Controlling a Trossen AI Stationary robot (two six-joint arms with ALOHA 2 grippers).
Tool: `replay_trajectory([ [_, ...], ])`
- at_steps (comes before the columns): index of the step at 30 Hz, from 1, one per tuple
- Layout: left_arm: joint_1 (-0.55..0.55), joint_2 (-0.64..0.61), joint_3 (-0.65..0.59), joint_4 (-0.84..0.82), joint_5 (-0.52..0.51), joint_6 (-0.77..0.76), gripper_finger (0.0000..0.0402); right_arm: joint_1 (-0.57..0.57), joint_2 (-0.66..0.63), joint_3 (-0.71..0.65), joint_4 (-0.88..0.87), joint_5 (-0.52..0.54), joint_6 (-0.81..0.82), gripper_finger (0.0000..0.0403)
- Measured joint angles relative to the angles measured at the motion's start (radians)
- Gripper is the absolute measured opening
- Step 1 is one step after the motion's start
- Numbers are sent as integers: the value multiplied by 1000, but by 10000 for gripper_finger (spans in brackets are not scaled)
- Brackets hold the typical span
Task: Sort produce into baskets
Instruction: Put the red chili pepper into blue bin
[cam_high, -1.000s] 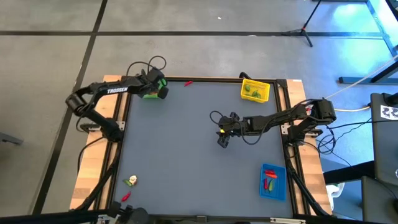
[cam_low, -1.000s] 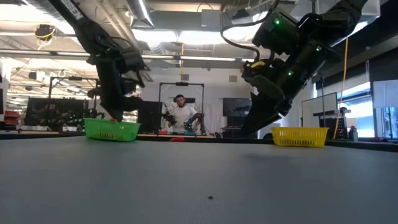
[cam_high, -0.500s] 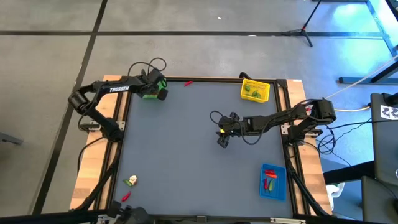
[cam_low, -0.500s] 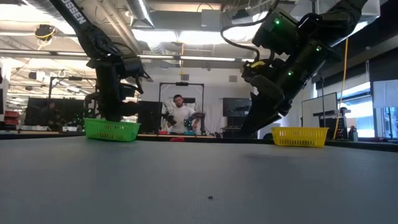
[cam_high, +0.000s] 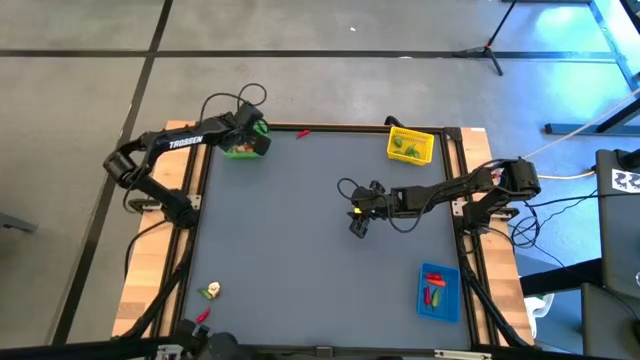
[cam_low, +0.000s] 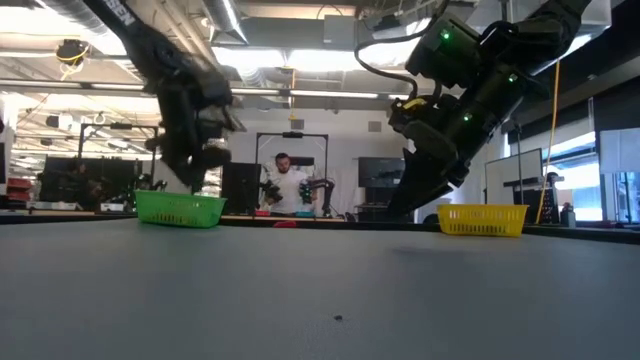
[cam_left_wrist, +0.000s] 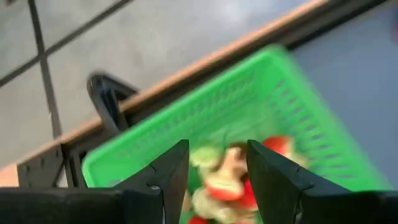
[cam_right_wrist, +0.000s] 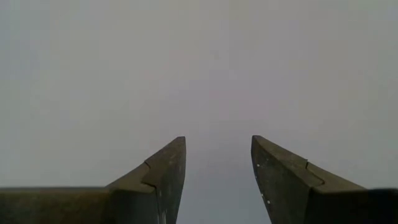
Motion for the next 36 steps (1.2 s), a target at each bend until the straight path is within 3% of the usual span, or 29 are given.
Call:
replay_trajectory([
  [5,-38,-49,50,24,62,24,152,0,0,0,2,-3,0,182],
  [14,-96,3,54,257,413,83,133,0,0,0,3,5,-3,182],
  [23,-114,144,84,349,447,114,128,0,0,0,0,13,-4,182],
  [32,-110,335,308,218,433,166,194,0,0,0,0,13,-5,182],
  [36,-100,417,394,179,417,185,204,0,0,0,0,13,-5,182],
])
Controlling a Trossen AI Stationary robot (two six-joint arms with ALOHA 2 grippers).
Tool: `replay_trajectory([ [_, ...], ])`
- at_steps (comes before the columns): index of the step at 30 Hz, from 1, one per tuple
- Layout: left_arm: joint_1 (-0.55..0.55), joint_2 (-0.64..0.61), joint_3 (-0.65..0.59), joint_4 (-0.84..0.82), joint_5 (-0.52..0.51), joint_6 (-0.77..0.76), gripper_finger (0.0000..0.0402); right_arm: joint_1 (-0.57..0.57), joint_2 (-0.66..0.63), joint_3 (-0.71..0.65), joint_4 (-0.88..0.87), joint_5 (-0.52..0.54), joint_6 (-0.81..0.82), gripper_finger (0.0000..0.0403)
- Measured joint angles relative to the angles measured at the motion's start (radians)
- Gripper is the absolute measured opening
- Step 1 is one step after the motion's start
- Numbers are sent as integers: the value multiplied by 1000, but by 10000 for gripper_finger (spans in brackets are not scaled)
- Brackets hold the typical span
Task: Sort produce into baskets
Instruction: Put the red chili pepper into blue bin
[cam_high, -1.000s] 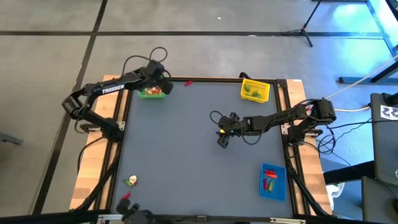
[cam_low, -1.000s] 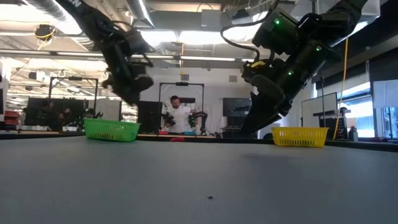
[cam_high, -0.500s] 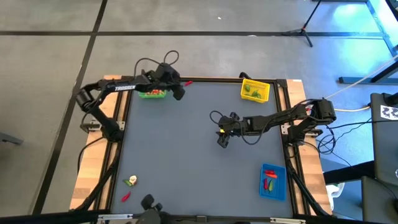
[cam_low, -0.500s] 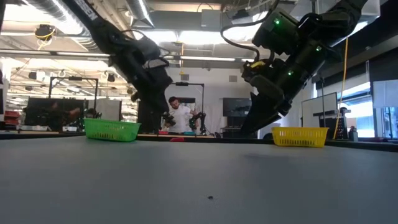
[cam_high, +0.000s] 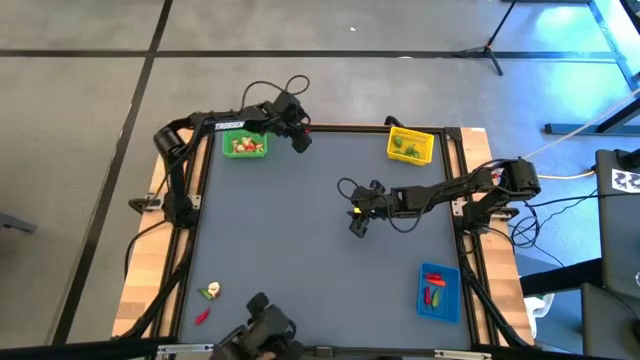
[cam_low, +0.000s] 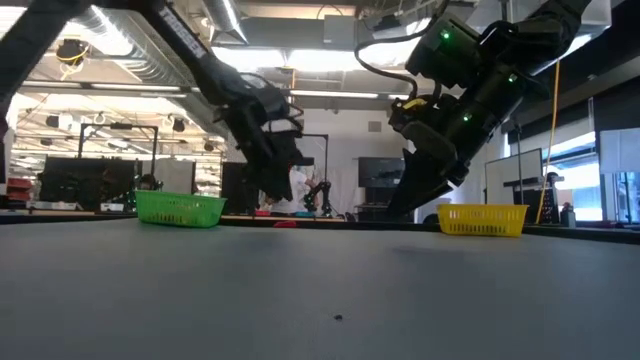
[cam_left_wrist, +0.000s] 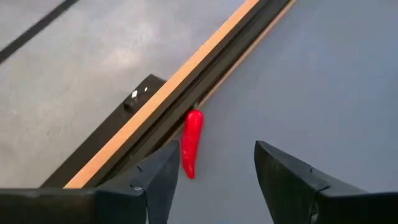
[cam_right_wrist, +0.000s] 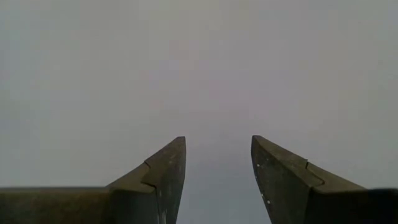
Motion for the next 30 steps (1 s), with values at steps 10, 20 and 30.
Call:
replay_trajectory([
  [10,21,181,162,-103,-6,18,165,0,0,0,0,0,0,182],
  [20,45,240,177,-130,2,34,127,0,0,0,0,0,0,182],
  [30,45,241,173,-122,4,114,48,0,0,0,-1,9,0,182],
])
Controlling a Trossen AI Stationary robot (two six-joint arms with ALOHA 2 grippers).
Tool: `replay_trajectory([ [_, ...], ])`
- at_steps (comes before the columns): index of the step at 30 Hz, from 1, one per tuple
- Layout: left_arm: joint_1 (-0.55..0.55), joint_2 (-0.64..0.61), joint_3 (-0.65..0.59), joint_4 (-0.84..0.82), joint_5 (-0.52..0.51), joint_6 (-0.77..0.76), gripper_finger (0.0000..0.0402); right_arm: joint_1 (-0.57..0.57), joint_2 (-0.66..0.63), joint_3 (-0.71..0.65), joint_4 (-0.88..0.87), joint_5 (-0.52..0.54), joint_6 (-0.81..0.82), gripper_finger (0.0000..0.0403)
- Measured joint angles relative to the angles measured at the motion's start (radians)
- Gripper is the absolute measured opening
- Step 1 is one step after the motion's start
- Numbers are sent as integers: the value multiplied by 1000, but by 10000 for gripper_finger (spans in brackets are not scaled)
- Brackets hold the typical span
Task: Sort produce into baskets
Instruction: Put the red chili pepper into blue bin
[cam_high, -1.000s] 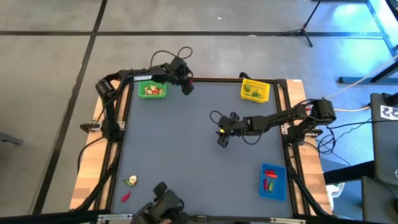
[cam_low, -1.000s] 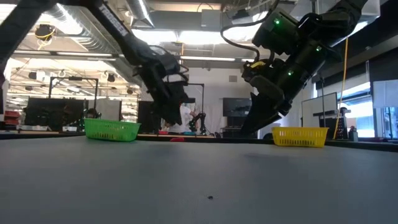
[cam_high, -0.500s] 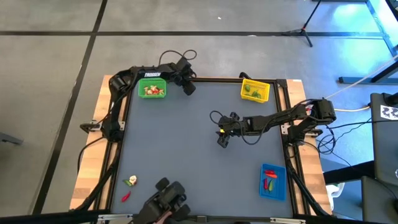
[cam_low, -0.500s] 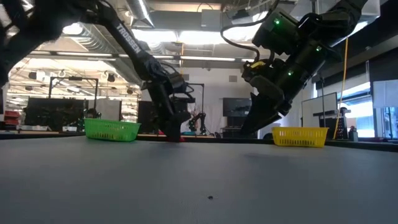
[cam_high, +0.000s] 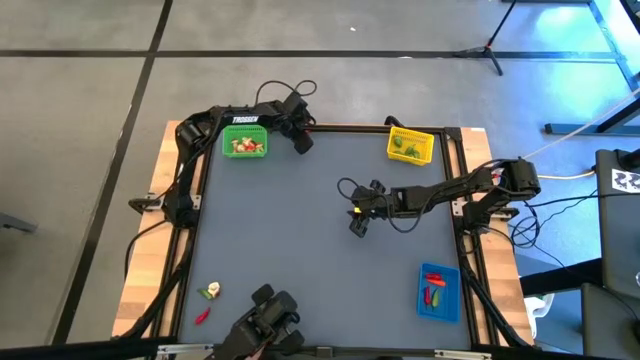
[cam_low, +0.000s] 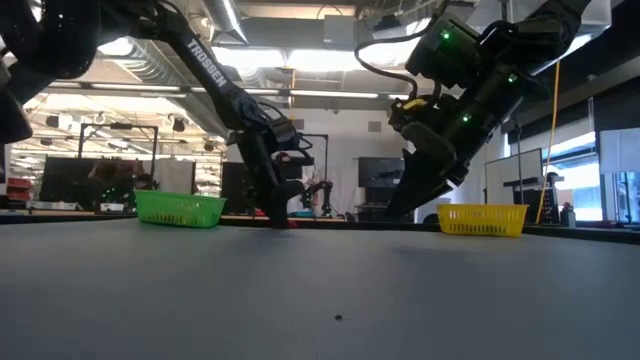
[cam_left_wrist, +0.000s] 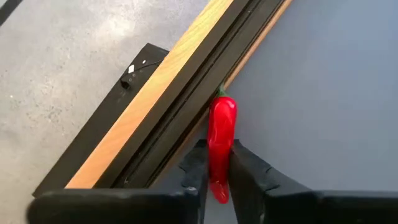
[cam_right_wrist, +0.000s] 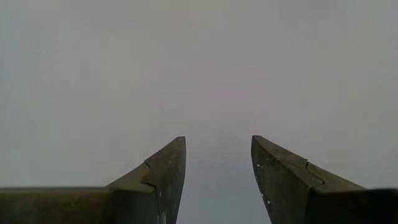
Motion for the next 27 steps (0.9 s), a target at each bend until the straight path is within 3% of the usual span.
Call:
replay_trajectory([
  [6,-7,-12,-2,-3,-7,8,20,0,0,0,0,10,-3,182],
  [16,-99,-189,-6,-82,-10,45,40,1,-44,0,-13,-20,-1,182],
  [27,-377,-391,-27,-142,-6,-52,42,121,-248,0,-80,-5,15,182],
])
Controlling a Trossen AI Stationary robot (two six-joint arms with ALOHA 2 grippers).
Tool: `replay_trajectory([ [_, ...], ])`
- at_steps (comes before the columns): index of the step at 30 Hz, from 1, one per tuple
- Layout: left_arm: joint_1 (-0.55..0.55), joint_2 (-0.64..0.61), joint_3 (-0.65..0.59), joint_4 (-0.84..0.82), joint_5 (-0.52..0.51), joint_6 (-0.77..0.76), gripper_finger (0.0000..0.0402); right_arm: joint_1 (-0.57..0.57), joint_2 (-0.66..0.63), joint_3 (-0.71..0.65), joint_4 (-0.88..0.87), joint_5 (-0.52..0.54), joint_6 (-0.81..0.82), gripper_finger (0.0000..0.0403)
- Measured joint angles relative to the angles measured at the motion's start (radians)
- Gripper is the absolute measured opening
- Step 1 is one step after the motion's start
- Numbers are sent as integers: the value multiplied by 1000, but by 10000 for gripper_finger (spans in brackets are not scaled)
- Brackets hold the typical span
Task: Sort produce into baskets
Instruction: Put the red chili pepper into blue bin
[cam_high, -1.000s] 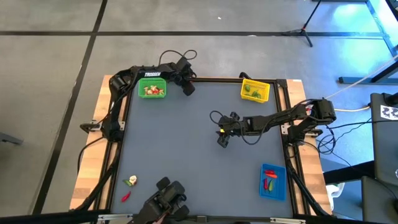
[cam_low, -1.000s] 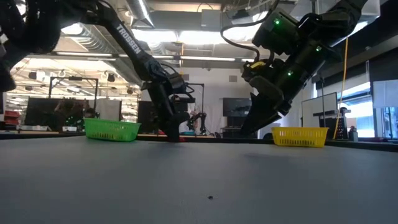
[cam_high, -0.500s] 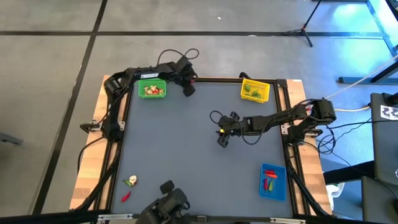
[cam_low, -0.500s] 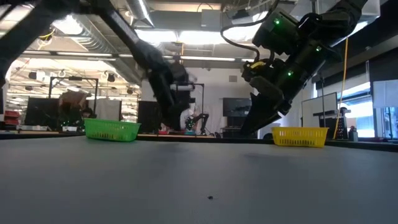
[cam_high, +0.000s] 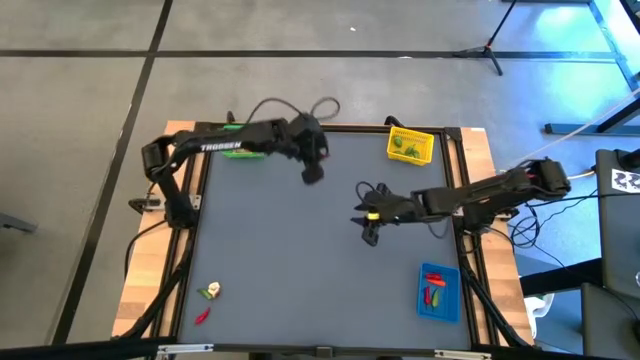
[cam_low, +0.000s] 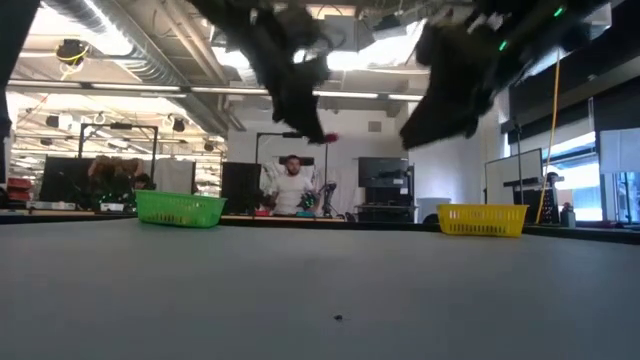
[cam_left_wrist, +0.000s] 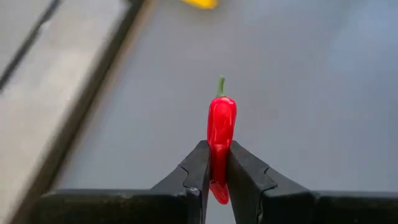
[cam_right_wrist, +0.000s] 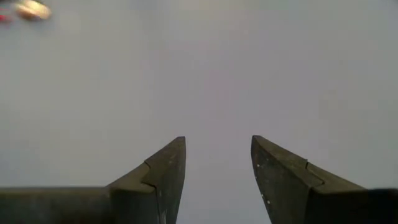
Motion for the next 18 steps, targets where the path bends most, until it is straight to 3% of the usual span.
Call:
replay_trajectory([
  [10,-357,-31,-2,-1,1,-127,42,261,-149,0,22,153,79,182],
  [18,-566,-24,-2,98,-45,-208,43,362,-140,0,155,178,91,182],
])
